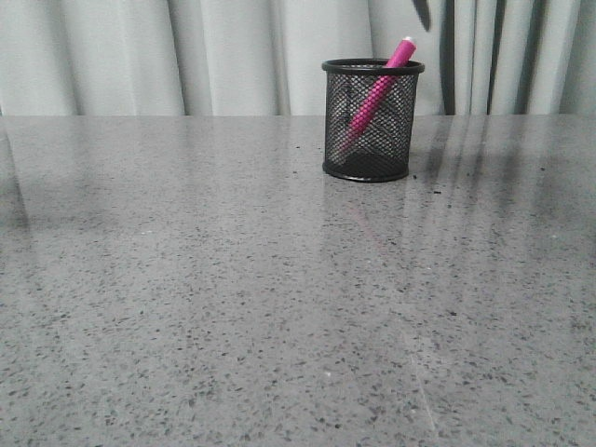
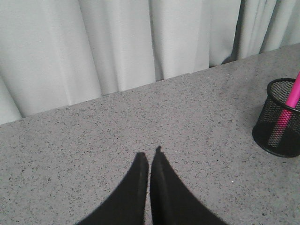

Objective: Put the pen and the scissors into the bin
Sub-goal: 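Lift the scissors with the right gripper above the mesh cup, then lower the scissors blades-first into the cup and open the right gripper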

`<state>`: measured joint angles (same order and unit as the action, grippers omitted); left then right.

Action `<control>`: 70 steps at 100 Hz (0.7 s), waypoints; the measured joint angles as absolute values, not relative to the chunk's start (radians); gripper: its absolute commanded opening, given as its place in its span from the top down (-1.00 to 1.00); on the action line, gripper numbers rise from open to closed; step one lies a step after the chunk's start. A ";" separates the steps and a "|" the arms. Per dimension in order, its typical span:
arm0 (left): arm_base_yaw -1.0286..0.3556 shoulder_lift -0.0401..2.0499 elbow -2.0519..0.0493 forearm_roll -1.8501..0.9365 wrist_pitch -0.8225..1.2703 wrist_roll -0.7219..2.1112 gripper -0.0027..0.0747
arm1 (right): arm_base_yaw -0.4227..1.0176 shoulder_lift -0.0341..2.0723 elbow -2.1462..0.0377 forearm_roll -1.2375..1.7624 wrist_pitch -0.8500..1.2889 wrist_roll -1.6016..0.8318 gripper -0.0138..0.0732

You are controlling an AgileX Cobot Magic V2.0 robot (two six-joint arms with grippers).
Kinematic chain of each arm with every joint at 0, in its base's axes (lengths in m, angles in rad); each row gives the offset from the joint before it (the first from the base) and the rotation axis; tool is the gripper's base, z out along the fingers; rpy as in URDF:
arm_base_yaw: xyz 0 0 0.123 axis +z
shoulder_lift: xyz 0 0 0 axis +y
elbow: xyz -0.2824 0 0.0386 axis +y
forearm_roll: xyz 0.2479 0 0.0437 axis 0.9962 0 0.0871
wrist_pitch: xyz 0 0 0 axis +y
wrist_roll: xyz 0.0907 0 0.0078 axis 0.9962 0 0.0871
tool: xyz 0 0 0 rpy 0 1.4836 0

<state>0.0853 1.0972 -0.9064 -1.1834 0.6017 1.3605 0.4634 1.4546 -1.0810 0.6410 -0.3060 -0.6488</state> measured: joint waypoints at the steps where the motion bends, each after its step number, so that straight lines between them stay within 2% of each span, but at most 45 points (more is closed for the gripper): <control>1: 0.085 1.097 -0.906 -1.183 0.602 1.361 0.98 | 0.463 1.459 -1.085 0.641 -0.313 -0.646 0.86; 20: 0.085 1.097 -0.906 -1.183 0.598 1.361 0.98 | 0.463 1.558 -1.138 0.643 -0.391 -0.556 0.86; 50: 0.085 1.097 -0.906 -1.183 0.590 1.361 0.98 | 0.467 1.651 -1.138 0.645 -0.393 -0.457 0.86; 70: 0.085 1.097 -0.906 -1.183 0.590 1.361 0.98 | 0.490 1.653 -1.059 0.645 -0.447 -0.443 0.86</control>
